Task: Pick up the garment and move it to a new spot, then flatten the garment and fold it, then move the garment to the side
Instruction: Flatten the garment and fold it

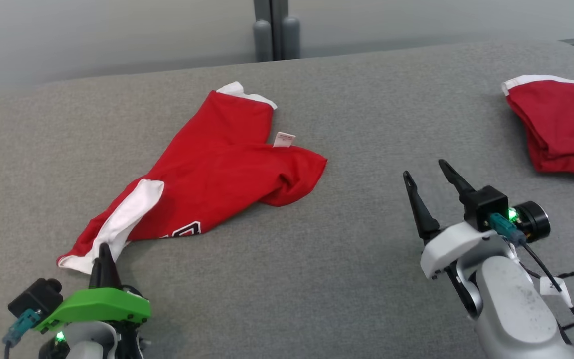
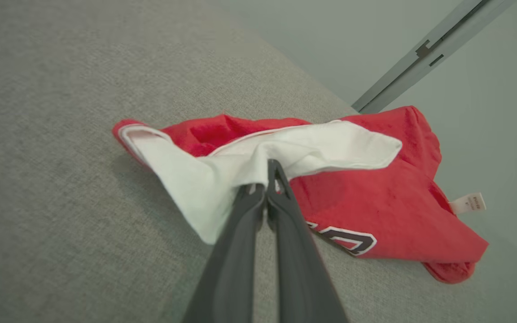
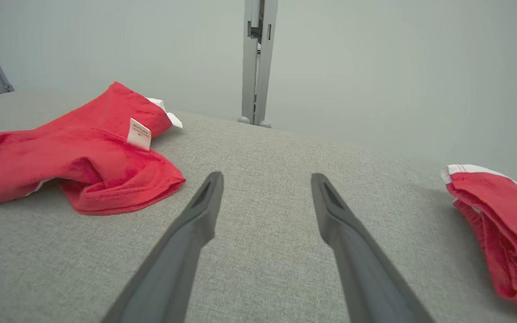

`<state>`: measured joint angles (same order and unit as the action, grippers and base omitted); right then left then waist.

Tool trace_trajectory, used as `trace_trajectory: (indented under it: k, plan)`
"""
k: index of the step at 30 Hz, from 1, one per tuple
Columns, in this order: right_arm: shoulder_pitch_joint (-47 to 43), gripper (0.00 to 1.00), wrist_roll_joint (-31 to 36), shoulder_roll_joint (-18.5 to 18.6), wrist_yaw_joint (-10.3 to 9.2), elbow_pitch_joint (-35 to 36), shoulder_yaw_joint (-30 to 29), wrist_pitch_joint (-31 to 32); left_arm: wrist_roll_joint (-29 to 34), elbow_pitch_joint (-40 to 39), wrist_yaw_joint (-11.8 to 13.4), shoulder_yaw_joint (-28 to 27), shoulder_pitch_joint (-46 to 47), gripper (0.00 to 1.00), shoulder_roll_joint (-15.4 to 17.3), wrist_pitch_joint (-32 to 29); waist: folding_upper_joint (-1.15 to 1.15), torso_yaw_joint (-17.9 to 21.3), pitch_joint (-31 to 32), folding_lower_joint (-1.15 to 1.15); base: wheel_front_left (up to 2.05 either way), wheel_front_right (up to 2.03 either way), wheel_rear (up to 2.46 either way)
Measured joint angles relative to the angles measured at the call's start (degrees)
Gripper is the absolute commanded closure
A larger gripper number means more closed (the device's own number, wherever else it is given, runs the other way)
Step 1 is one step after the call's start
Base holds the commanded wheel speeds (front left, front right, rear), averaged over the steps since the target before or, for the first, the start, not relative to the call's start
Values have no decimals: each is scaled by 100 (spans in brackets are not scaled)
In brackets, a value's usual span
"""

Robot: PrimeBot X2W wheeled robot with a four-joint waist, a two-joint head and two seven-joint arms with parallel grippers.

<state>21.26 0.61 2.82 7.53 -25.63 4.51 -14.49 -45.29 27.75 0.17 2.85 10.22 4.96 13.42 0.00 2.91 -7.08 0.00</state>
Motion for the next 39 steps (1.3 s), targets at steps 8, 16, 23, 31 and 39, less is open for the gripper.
trace_trajectory:
  k: [8,16,23,31,39]
  plan:
    - [1217,0,402,-3,0,-1273,398,242,89,-750,118,121,-2,100,52,-110,0,-399,-317,0,0,0,0]
    - [2321,0,279,37,0,-2518,926,349,209,-1070,130,471,268,100,-48,-158,0,-739,-818,0,0,0,0]
    - [2848,0,0,71,0,-3346,1491,337,232,-1136,109,558,367,100,-74,-116,0,-998,-1180,0,0,0,0]
    - [3112,100,-506,26,0,-3749,2047,171,234,-1152,111,522,367,100,-48,-67,0,-1071,-1253,0,0,0,0]
    - [3303,100,-740,110,0,-3418,2209,-29,358,-1355,163,488,471,100,201,-77,0,-865,-1040,0,0,0,0]
